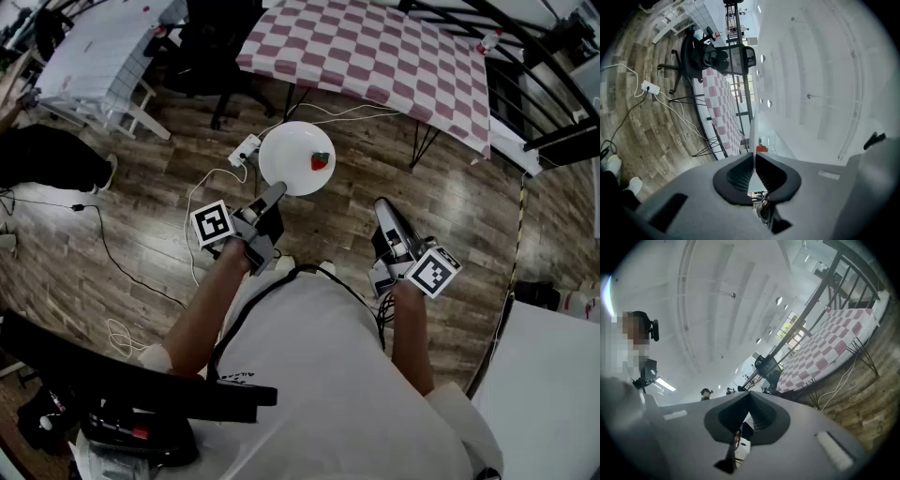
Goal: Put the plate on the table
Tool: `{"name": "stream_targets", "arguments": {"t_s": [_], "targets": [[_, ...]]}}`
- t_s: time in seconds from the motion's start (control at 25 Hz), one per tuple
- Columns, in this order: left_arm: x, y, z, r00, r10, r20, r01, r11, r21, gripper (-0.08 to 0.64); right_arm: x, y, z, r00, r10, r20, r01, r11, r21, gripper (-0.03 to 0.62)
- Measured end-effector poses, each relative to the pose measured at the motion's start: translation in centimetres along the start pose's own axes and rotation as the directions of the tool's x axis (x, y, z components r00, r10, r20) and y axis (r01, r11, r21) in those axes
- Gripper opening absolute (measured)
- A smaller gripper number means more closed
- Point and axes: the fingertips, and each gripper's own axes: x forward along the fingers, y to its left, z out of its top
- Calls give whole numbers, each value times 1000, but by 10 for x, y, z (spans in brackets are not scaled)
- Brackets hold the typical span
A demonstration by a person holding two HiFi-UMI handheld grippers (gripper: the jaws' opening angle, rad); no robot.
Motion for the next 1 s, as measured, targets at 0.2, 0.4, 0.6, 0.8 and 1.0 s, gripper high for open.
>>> {"name": "stream_targets", "arguments": {"t_s": [0.2,0.4,0.6,0.8,1.0], "targets": [[-7,2,7,1000,0,-4,0,1000,-7,21,6,3,-6,1000,-4,5,4,1000,4,8],[-12,4,15,1000,4,-13,-4,1000,-5,21,15,11,-11,1000,14,-5,-14,1000,2,8],[-18,6,23,1000,1,-21,-1,1000,-6,21,24,13,-21,1000,-1,-3,1,1000,14,8],[-27,10,32,1000,5,-31,-5,1000,-5,21,30,11,-30,1000,-20,3,20,999,31,8],[-39,16,45,999,14,-30,-15,1000,-10,21,40,10,-39,999,-50,6,50,998,47,8]]}}
